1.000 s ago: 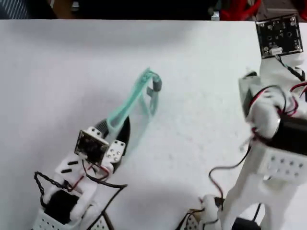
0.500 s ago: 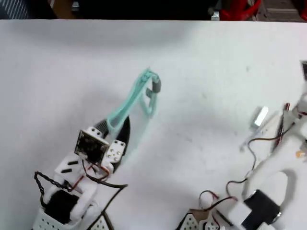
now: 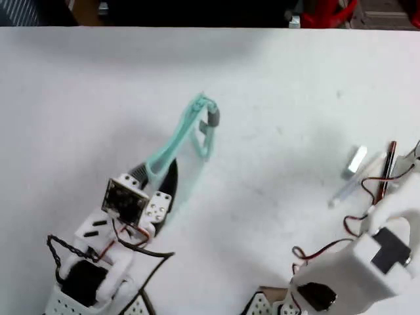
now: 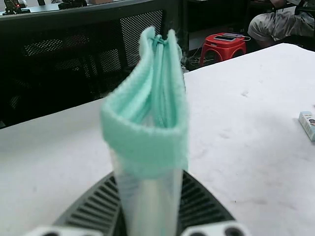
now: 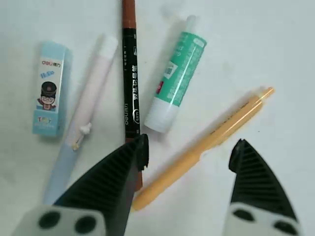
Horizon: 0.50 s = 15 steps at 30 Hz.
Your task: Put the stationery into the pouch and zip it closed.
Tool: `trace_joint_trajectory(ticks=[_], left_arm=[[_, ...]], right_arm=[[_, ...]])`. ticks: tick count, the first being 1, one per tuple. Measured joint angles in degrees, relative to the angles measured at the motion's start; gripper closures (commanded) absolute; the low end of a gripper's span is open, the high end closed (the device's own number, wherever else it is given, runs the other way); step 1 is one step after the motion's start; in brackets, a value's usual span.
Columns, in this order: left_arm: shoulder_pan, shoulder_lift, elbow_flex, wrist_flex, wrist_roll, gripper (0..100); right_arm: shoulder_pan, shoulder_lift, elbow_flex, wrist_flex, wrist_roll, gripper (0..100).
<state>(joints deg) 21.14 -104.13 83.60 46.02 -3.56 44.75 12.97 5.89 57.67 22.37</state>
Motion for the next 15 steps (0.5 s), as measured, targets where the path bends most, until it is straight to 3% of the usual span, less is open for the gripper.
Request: trace_joint_trajectory(ticks=[5, 15], left_arm=[[0.00, 0.00, 0.09, 0.00, 0.00, 97], [0.00, 0.00, 0.09, 0.00, 0.00, 97]], right_arm=[[0.09, 6.86, -4.75, 0.00, -7.21, 89.2], [0.09, 15.38, -11.69, 0.00, -8.88, 83.0]])
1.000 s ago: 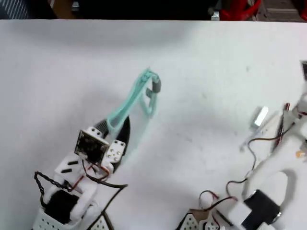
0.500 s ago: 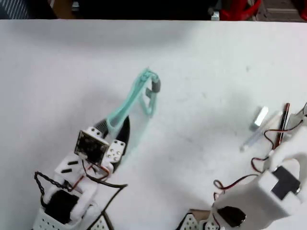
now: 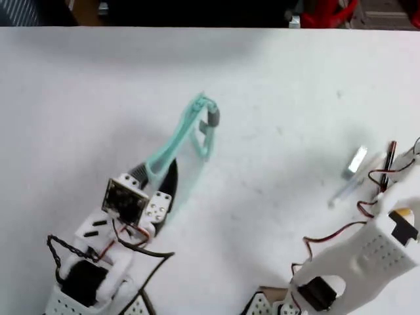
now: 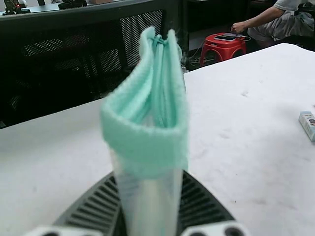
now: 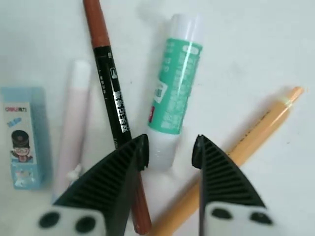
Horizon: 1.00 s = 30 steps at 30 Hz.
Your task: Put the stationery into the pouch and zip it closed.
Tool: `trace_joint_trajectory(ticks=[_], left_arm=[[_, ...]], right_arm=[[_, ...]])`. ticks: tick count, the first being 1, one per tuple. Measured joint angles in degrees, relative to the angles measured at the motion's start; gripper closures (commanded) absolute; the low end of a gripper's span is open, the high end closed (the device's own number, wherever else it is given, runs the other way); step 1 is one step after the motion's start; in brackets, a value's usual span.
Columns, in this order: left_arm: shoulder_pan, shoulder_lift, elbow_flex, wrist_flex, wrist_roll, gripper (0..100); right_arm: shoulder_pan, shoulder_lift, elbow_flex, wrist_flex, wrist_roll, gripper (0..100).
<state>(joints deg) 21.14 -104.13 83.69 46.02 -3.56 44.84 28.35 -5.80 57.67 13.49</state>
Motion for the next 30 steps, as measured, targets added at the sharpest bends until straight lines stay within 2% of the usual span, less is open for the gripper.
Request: trace_joint_trajectory(ticks=[5, 11, 15, 21, 30], left_arm=[[0.00, 0.00, 0.00, 0.00, 0.00, 97], [0.00, 0.00, 0.00, 0.00, 0.00, 97], [0.00, 0.00, 0.00, 0.00, 0.00, 97], [0.00, 0.00, 0.00, 0.00, 0.00, 97], [0.00, 0.00, 0.00, 0.00, 0.00, 97]], right_arm=[[-0.26, 2.20, -1.32, 0.00, -0.09, 84.7], [-0.18, 2.37, -1.49, 0.00, -0.09, 97.8], [0.00, 2.37, -1.67, 0.53, -0.09, 97.8], [-0.09, 0.00, -5.89, 10.55, 0.00, 98.1], [-1.49, -18.55, -11.34, 29.01, 3.08, 98.1]])
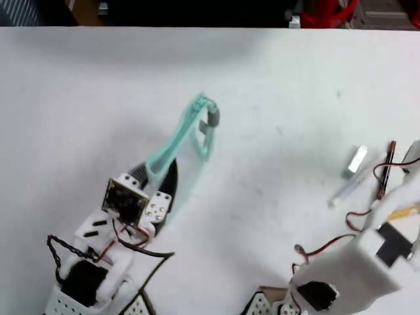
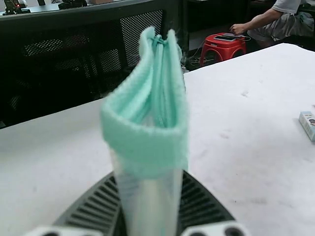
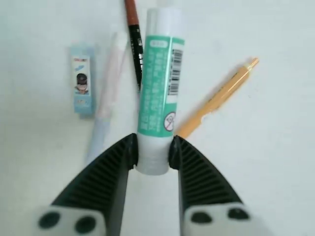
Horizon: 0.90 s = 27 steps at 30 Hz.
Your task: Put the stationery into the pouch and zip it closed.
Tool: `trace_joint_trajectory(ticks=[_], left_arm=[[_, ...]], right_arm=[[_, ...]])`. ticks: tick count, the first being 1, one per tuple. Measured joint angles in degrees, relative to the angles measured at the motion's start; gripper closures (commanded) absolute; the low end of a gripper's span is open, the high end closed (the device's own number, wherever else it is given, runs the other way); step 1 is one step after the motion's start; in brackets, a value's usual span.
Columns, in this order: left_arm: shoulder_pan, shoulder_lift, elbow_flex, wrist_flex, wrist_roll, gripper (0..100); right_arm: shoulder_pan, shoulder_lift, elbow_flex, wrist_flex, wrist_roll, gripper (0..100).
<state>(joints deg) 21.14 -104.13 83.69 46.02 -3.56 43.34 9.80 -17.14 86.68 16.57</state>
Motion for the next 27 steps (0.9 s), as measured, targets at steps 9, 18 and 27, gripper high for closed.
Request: trace_joint_trajectory(ticks=[9, 18, 27], left_arm=[[0.00, 0.00, 0.00, 0.00, 0.00, 92], [-0.70, 0.00, 0.62, 0.62, 2.02, 82], [-0.70, 0.00, 0.70, 2.99, 2.73, 82]], right_arm=[[-15.74, -24.35, 0.00, 11.25, 1.23, 98.1], [-51.34, -41.93, -2.29, 11.60, -8.97, 98.1], [-73.14, -39.03, -9.23, 6.68, -12.22, 98.1]])
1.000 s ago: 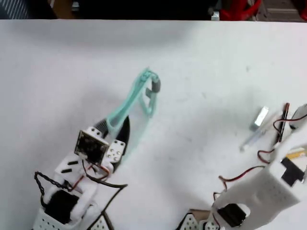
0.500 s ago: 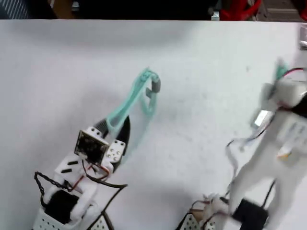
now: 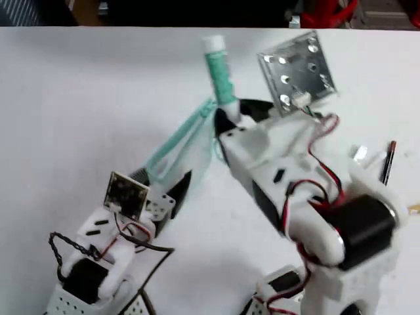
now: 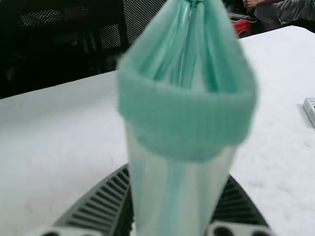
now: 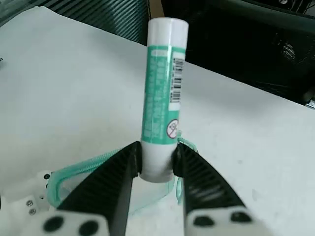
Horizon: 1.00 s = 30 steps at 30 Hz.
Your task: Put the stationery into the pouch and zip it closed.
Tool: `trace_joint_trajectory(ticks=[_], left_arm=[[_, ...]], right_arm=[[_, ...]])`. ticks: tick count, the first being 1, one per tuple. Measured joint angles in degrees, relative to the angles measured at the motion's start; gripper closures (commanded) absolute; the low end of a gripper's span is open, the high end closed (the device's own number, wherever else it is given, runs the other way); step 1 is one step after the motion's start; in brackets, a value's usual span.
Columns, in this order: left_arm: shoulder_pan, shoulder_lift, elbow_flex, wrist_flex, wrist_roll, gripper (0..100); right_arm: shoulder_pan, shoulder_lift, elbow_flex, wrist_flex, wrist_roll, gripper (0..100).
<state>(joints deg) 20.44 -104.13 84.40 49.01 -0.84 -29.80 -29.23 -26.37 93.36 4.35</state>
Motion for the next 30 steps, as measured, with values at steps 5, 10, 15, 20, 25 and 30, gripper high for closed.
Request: trace_joint_trajectory(ticks=[5, 10, 15, 20, 25, 30], left_arm=[[0.00, 0.00, 0.00, 0.00, 0.09, 82], [0.00, 0.00, 0.00, 0.00, 0.09, 82], [0.00, 0.00, 0.00, 0.00, 0.09, 82], [0.00, 0.00, 0.00, 0.00, 0.09, 82], [0.00, 0.09, 0.00, 0.00, 0.09, 82], [0.00, 0.18, 0.00, 0.00, 0.09, 82]], right_arm=[[-5.36, 2.02, 0.09, -0.79, 0.00, 98.1], [-7.38, 2.02, 3.52, -1.67, 0.00, 98.1], [-7.74, 2.11, 12.66, -5.98, 0.00, 98.1], [-7.65, 0.00, 21.80, -12.84, 0.00, 98.1], [-7.65, -4.48, 31.30, -19.87, 0.00, 98.1], [-8.53, -5.27, 35.78, -25.76, 0.00, 98.1]])
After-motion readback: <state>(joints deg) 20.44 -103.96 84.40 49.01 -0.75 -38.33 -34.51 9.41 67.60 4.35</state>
